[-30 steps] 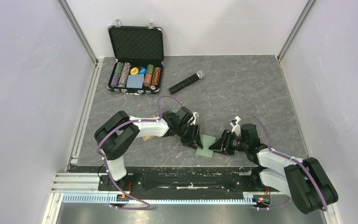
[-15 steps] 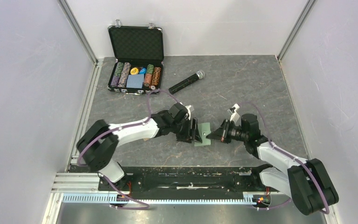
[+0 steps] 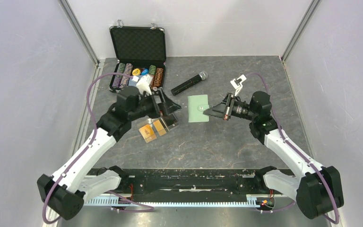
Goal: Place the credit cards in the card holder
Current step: Open the card holder at the center of the board.
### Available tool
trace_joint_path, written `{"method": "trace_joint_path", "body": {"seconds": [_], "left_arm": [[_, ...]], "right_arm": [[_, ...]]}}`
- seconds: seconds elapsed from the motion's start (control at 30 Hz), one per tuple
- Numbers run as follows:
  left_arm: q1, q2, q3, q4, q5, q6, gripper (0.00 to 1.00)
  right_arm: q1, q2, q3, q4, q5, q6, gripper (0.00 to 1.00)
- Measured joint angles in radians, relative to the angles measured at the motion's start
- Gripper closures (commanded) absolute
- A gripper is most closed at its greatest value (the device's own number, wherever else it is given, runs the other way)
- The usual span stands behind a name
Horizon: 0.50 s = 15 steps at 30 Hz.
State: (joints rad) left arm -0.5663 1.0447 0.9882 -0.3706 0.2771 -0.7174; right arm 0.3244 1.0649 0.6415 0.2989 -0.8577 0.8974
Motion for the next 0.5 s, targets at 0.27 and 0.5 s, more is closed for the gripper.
{"method": "trace_joint_path", "body": {"seconds": [0.27,0.5], "left_arm": [[0.094,-0.053,-0.106,0.186,0.274,-0.050,0.08],[0.092,-0.013,-0.211,0.434,0.413,-0.184,0.14]], "right_arm": [[0.028,0.034,0.031,0.203,-0.061,0.195,1.00],[0.054,0.034,0.029,0.340,-0.067,0.313,1.00]]}}
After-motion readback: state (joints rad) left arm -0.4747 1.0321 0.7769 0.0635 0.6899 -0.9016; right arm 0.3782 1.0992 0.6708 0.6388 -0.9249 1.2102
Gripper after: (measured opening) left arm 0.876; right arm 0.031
